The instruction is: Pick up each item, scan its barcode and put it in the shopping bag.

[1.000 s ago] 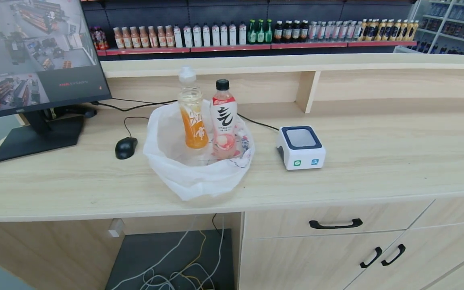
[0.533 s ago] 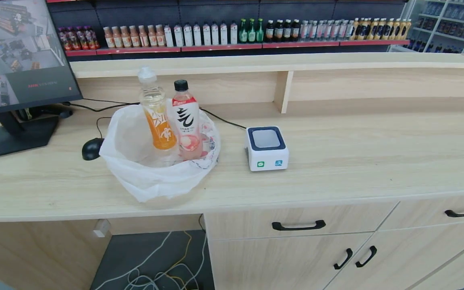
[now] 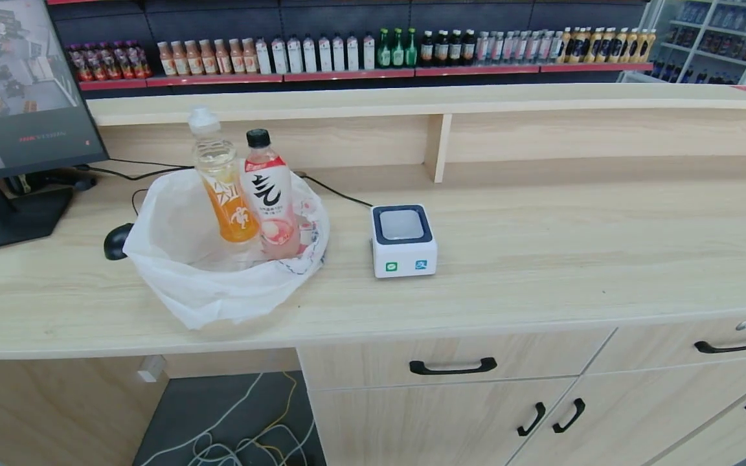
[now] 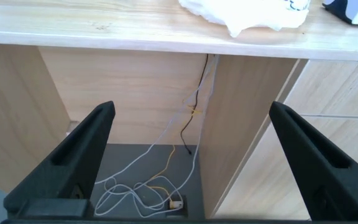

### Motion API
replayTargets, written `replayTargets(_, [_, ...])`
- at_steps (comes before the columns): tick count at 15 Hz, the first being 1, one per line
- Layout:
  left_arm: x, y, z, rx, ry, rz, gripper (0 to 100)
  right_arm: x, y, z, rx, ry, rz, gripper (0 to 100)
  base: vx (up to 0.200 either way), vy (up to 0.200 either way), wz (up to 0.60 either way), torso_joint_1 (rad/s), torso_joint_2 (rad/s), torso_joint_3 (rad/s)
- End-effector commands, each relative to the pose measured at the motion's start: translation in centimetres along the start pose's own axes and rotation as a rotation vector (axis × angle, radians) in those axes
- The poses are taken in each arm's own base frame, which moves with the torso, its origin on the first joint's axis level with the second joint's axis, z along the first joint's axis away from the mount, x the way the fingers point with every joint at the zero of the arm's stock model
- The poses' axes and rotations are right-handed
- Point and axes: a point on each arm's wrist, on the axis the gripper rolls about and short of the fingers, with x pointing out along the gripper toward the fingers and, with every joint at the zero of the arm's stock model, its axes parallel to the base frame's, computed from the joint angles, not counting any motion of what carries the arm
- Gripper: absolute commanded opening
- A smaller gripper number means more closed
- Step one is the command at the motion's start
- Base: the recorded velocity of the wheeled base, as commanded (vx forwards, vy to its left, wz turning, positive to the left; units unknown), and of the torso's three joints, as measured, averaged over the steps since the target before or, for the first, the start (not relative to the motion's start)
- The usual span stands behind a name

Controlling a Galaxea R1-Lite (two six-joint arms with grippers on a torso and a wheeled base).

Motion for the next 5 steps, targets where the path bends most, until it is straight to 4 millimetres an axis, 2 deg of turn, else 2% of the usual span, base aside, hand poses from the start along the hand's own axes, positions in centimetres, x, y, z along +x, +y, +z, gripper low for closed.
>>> replayTargets(1, [0.00, 0.00, 0.00, 0.000, 0.000, 0.000, 100, 0.01, 0.00, 0.00, 0.000, 0.001, 0.001, 100, 0.000, 0.000, 0.00, 0.000, 0.00, 0.000])
replayTargets(5, [0.00, 0.00, 0.00, 0.000, 0.000, -0.001, 100, 0.01, 0.00, 0.00, 0.000, 0.001, 0.001, 100, 0.000, 0.000, 0.00, 0.000, 0.00, 0.000])
